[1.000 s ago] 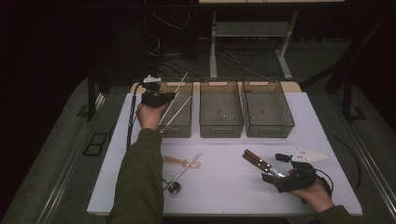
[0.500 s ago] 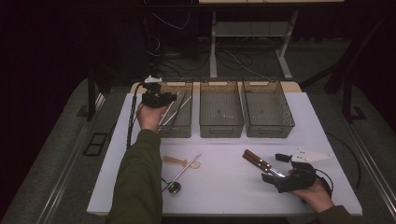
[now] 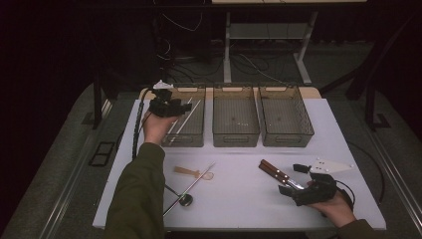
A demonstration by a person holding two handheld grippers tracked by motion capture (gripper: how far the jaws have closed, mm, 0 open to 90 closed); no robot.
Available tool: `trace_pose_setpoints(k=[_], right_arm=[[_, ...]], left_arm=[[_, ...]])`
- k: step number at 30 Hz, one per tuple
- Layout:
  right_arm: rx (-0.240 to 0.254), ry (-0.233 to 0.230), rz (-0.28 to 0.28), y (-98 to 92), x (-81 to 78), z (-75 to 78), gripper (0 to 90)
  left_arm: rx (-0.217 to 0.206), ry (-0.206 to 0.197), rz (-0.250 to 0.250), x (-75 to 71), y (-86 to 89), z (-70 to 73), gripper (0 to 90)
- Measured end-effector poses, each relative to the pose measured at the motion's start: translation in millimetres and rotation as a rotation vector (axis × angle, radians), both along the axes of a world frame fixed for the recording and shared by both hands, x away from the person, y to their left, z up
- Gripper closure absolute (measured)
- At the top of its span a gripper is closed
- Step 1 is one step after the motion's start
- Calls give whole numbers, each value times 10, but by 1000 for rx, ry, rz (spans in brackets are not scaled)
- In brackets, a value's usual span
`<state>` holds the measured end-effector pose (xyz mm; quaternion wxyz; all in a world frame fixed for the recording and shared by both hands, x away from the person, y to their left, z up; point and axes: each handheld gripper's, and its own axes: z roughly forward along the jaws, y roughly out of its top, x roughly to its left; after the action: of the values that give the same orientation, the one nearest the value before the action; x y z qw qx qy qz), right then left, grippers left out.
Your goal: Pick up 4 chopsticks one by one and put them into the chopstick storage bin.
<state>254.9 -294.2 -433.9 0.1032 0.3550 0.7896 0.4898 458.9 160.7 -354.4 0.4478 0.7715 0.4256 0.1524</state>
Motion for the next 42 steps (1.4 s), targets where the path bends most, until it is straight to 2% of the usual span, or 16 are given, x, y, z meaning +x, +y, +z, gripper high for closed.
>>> trace_pose_setpoints(k=[6, 17, 20, 29, 42], right_arm=[[-4, 1, -1, 5, -2, 0, 7], [-2, 0, -3, -4, 3, -6, 7], [-1, 0, -4, -7, 8, -8, 7], [1, 6, -8, -15, 15, -15, 7], [1, 5, -10, -23, 32, -19, 7]], left_arm=[[22, -18, -37, -139, -34, 18, 372], [19, -29, -113, -379, -66, 14, 305], [6, -28, -125, -452, -55, -19, 297], [2, -24, -148, -652, -19, -119, 274], [-9, -47, -155, -958, -8, -213, 251]])
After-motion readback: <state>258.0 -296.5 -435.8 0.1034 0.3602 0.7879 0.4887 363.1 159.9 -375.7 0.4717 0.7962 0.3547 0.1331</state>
